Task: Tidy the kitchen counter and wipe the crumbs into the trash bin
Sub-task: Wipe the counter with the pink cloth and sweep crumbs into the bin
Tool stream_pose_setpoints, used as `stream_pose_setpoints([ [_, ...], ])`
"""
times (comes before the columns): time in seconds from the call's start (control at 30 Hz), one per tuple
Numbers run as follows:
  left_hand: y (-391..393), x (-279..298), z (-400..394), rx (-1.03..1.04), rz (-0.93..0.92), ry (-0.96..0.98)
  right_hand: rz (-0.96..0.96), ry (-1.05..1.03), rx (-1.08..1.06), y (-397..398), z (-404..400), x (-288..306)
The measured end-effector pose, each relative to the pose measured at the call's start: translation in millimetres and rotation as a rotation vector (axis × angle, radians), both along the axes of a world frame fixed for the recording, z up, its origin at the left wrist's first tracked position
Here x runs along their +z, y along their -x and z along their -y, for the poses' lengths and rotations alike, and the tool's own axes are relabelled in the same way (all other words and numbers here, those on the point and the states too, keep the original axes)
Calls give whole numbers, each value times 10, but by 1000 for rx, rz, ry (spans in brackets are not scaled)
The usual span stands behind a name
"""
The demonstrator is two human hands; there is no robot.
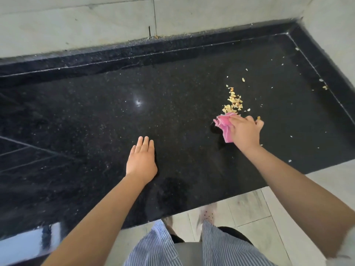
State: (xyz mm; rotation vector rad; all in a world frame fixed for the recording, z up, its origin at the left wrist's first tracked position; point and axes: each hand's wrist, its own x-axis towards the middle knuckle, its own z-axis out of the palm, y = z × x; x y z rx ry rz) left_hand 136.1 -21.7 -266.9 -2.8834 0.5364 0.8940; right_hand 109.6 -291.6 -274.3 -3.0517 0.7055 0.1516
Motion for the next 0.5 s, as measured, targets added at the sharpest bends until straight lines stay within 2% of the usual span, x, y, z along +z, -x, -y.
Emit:
stream_pose_setpoints([
  [0.13, 611, -28, 219, 80, -26, 109, 338, -94, 179, 307, -202, 134],
  [0.2, 847, -69, 334, 125, -29, 128, 408, -85, 323, 572, -427, 169],
  [0.33, 1154, -115, 524, 267, -42, 118, 269, -125, 600, 1029, -755, -44],
  [0.43, 1215, -112, 601, 307, -42, 66, 109, -154, 616, 1092, -729, -208],
  [0.5, 1198, -84, 660, 307, -41, 49, 143, -165, 618, 1062, -518, -225],
])
